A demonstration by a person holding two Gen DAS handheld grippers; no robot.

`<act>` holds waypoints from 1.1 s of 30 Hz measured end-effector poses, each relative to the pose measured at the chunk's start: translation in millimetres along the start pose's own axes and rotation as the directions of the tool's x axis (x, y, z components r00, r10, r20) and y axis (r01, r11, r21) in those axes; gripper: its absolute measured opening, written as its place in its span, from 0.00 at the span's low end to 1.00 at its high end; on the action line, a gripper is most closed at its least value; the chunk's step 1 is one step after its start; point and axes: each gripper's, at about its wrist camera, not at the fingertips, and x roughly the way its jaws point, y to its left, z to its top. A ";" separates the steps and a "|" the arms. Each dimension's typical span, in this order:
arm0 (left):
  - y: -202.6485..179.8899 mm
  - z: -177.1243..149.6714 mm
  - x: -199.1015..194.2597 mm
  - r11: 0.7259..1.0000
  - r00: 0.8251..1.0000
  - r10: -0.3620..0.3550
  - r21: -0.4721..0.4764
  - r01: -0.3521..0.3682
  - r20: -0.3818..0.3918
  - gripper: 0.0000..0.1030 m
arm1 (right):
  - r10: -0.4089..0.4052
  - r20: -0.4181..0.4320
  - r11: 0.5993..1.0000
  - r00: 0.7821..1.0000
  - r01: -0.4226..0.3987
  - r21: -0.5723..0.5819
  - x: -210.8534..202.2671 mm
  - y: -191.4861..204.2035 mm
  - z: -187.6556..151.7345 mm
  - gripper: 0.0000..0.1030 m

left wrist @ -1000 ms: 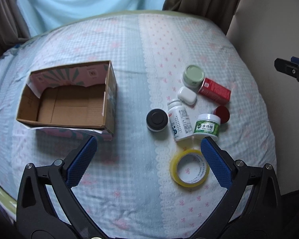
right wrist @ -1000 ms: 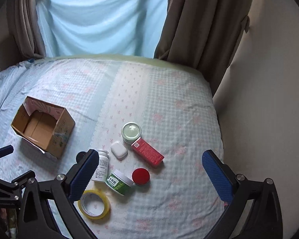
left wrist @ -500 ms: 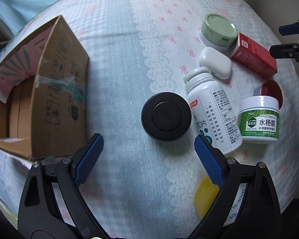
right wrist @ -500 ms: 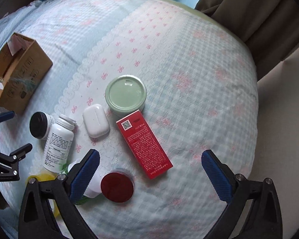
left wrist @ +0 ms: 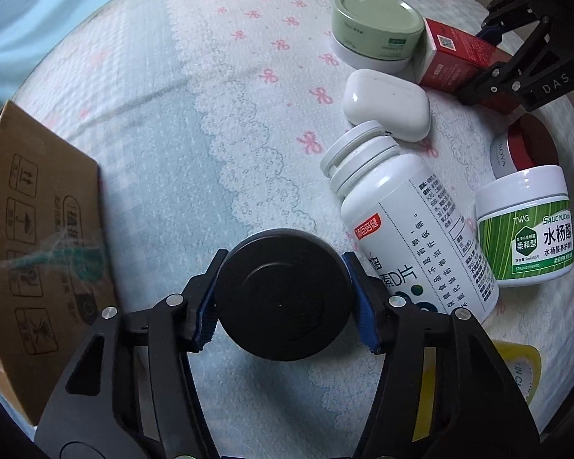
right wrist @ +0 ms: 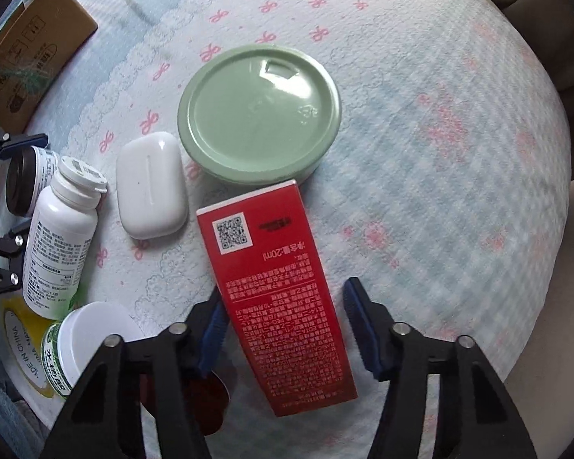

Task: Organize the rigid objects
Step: 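Carry the black jar and red box into the cardboard box with both tools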

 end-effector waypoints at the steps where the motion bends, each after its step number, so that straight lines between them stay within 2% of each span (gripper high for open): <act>1: -0.9 1.2 0.8 1.000 1.000 -0.003 0.005 0.003 0.003 0.53 | -0.004 0.002 1.000 1.000 0.004 -0.009 0.7 1.1 0.0 0.43; 8: 2.0 2.5 -1.3 1.000 1.000 -0.010 -0.008 0.010 -0.005 0.53 | -0.017 0.013 1.000 1.000 0.017 -0.013 4.8 6.4 -3.5 0.41; 13: 8.9 1.1 -13.1 0.999 1.000 0.007 -0.033 -0.006 0.005 0.53 | -0.032 0.045 0.999 0.998 0.032 0.012 -23.7 10.2 -7.5 0.38; 18: 19.7 6.1 -39.6 0.997 0.999 0.028 -0.071 -0.026 0.033 0.53 | -0.051 0.099 0.996 0.994 0.043 0.084 -59.0 9.6 -18.6 0.37; 25: 28.6 14.7 -115.2 0.989 0.990 0.049 -0.147 -0.029 0.130 0.53 | -0.090 0.206 0.967 0.974 0.035 0.253 -134.2 6.8 -37.6 0.37; 30: 36.4 17.2 -191.4 0.977 0.972 0.069 -0.213 -0.020 0.224 0.53 | -0.117 0.280 0.923 0.953 0.000 0.385 -201.9 19.8 -49.6 0.37; 33: 48.0 17.3 -238.4 0.968 0.959 0.083 -0.252 -0.013 0.272 0.53 | -0.141 0.327 0.908 0.934 -0.009 0.419 -244.3 38.9 -55.8 0.37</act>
